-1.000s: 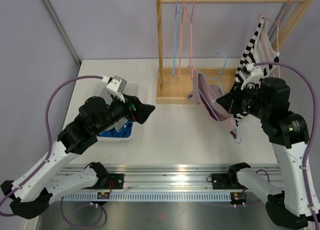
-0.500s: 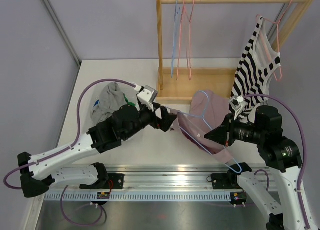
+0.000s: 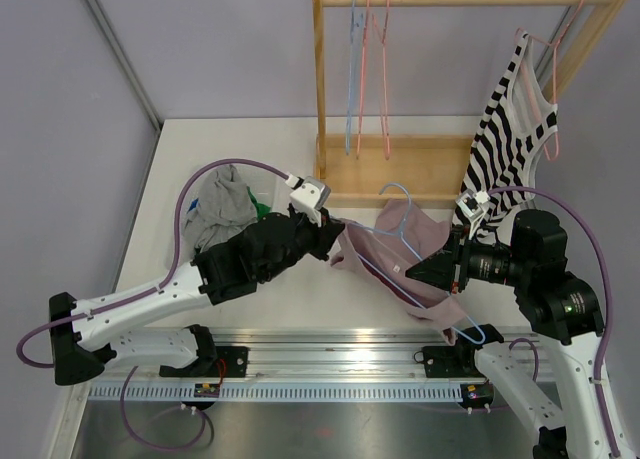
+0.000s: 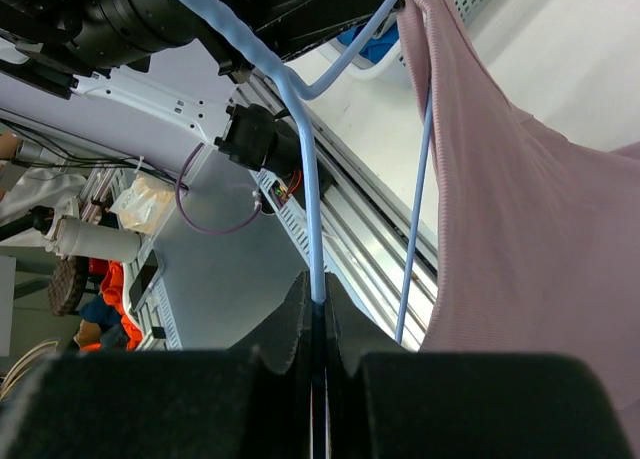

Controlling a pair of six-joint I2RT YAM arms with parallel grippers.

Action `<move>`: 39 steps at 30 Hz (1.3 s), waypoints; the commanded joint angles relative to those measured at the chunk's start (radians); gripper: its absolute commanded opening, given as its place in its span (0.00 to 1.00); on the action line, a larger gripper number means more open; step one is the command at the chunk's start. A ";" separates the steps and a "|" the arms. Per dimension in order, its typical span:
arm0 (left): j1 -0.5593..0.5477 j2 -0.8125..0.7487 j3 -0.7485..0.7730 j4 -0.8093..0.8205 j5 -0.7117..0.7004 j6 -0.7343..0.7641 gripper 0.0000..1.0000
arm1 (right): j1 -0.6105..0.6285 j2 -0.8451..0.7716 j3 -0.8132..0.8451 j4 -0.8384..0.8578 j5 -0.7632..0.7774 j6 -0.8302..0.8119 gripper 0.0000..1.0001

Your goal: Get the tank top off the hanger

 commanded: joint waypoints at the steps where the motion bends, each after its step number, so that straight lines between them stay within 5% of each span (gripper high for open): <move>1: -0.005 -0.011 -0.006 0.055 -0.066 0.008 0.05 | -0.003 -0.003 0.039 0.051 -0.021 -0.001 0.00; 6: -0.005 -0.020 -0.003 0.014 -0.138 0.011 0.00 | -0.003 0.004 0.039 0.051 -0.020 -0.012 0.00; 14: 0.032 -0.049 0.078 -0.238 -0.538 -0.150 0.00 | -0.003 0.022 -0.001 0.003 -0.102 -0.067 0.00; 21: 0.198 -0.108 0.089 -0.424 -0.512 -0.273 0.00 | -0.002 -0.039 0.020 0.040 -0.251 -0.114 0.00; 27: 0.235 -0.172 0.063 -0.381 -0.313 -0.214 0.00 | 0.000 -0.085 0.008 0.127 -0.230 -0.145 0.00; 29: 0.235 -0.215 0.012 -0.231 -0.089 -0.160 0.00 | 0.000 -0.136 -0.036 0.254 -0.146 -0.028 0.00; 34: 0.221 -0.322 -0.169 0.030 0.459 -0.051 0.00 | 0.000 -0.254 -0.269 0.907 0.069 0.256 0.00; 39: 0.158 -0.280 -0.194 0.070 0.713 -0.009 0.00 | 0.000 -0.294 -0.484 1.554 0.335 0.407 0.00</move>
